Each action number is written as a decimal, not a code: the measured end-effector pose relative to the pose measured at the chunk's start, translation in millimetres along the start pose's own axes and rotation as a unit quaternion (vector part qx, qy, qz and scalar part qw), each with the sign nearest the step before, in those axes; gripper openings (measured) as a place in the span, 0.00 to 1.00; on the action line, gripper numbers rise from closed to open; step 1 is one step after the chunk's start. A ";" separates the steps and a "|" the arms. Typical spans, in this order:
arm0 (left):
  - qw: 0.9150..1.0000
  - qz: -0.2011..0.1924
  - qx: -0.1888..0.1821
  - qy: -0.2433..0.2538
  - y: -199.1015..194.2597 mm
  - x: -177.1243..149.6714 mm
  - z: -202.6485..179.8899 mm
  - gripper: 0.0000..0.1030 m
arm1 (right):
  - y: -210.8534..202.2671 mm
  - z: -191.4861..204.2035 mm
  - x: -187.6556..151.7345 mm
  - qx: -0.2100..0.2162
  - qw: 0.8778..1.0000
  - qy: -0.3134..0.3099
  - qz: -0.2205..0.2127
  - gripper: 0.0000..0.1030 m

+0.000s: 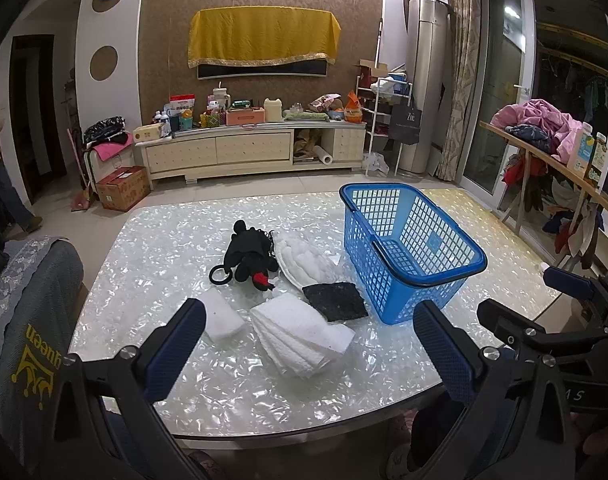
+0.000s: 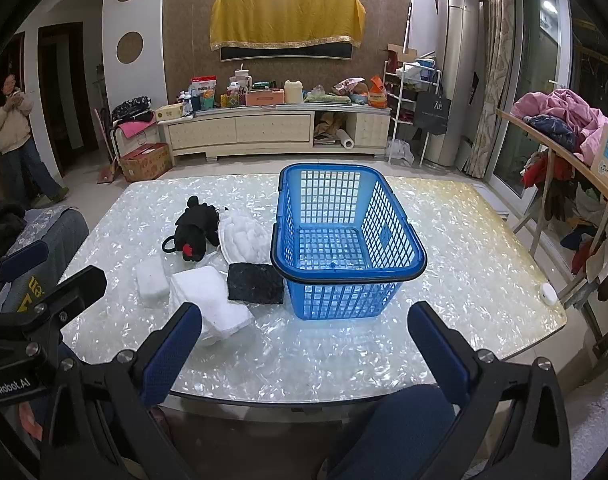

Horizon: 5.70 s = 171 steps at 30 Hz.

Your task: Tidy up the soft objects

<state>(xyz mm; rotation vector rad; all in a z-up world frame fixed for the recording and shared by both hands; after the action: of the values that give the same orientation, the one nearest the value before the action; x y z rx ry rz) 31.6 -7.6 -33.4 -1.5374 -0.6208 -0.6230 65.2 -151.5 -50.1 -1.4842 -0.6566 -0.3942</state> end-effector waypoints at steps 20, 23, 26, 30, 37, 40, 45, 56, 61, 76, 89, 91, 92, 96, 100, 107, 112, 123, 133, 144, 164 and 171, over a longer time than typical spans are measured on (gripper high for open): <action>1.000 0.013 -0.005 0.003 5.1 1.0 0.0 1.00 | 3.2 -0.4 -0.7 0.000 1.000 -0.002 0.010 1.00; 1.000 0.020 -0.008 0.003 9.6 1.1 1.2 1.00 | 7.4 0.4 0.6 0.003 1.000 -0.004 0.018 1.00; 0.998 0.054 -0.035 -0.003 22.3 0.6 4.9 1.00 | 23.0 4.3 1.7 0.020 0.999 -0.008 0.045 1.00; 0.985 0.156 -0.066 -0.033 60.5 -7.9 22.0 1.00 | 49.0 15.9 2.9 0.035 0.996 -0.023 0.083 1.00; 0.949 0.248 -0.118 -0.155 113.4 -31.0 89.5 1.00 | 90.8 55.7 16.3 0.065 0.986 -0.070 0.134 1.00; 0.950 0.265 -0.063 -0.151 125.0 -31.4 115.4 1.00 | 107.4 75.0 22.9 0.078 0.982 -0.091 0.147 1.00; 0.950 0.277 -0.032 -0.143 137.3 -28.4 148.1 1.00 | 135.6 103.6 30.8 0.096 0.973 -0.113 0.177 1.00; 0.943 0.311 -0.027 -0.114 189.9 -32.7 185.1 1.00 | 198.3 155.4 18.5 0.120 0.947 -0.152 0.255 0.79; 0.940 0.323 -0.037 -0.105 206.2 -35.6 191.2 1.00 | 222.4 161.1 7.8 0.102 0.940 -0.161 0.283 0.70; 0.943 0.324 -0.067 -0.037 236.9 -21.4 179.7 1.00 | 230.4 157.7 -2.4 0.034 0.946 -0.195 0.257 0.34; 0.932 0.353 -0.045 -0.067 286.6 4.2 175.8 1.00 | 222.5 139.0 5.5 0.058 0.952 -0.159 0.256 0.29; 0.929 0.357 -0.039 -0.085 295.4 8.3 177.1 1.00 | 224.1 136.4 8.5 0.065 0.952 -0.154 0.258 0.29; 0.927 0.360 -0.037 -0.098 300.3 10.7 178.8 1.00 | 223.1 134.1 9.2 0.068 0.952 -0.151 0.257 0.29; 0.922 0.367 -0.022 -0.122 316.1 18.2 181.4 1.00 | 221.4 127.8 11.1 0.077 0.953 -0.146 0.253 0.29; 0.922 0.372 0.010 -0.106 329.7 21.2 168.7 1.00 | 215.7 117.0 11.5 0.091 0.953 -0.139 0.252 0.29; 0.910 0.389 0.067 -0.131 353.4 28.6 149.1 1.00 | 212.7 104.3 13.4 0.103 0.953 -0.132 0.252 0.30; 0.901 0.395 0.088 -0.155 352.0 21.9 150.4 1.00 | 212.8 98.8 13.5 0.109 0.954 -0.127 0.250 0.29; 0.906 0.387 0.084 -0.150 331.4 10.8 148.6 0.47 | 192.7 90.0 19.8 0.107 0.958 -0.119 0.236 0.21; 0.919 0.370 0.012 -0.138 282.8 -7.0 156.6 0.45 | 157.3 93.6 23.4 0.084 0.964 -0.136 0.214 0.17; 0.945 0.315 -0.036 -0.076 188.5 -13.1 138.8 0.45 | 101.7 98.7 27.0 0.049 0.965 -0.184 0.179 0.17; 0.951 0.304 -0.040 -0.040 163.5 -0.7 104.7 0.46 | 79.1 0.3 102.6 -0.021 0.977 -0.170 0.130 0.17; 0.952 0.302 -0.042 -0.036 169.7 8.2 93.6 0.46 | 115.9 -37.7 102.1 -0.037 0.978 -0.130 0.162 0.17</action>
<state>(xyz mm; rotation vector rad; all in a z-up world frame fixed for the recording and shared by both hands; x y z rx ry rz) 160.0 77.3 -151.5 -1.7242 -0.1515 -0.1270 221.5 -165.3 -75.8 -1.6962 -0.5942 0.0287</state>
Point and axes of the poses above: each gripper's, at about its wrist camera, not at the fingertips, and y roughly the way its jaws point, z to its left, x to its top, the point moved 4 cm from there along y, roughly the way its jaws point, and after that the axes turned 10 degrees about z, right-handed, at the moved point
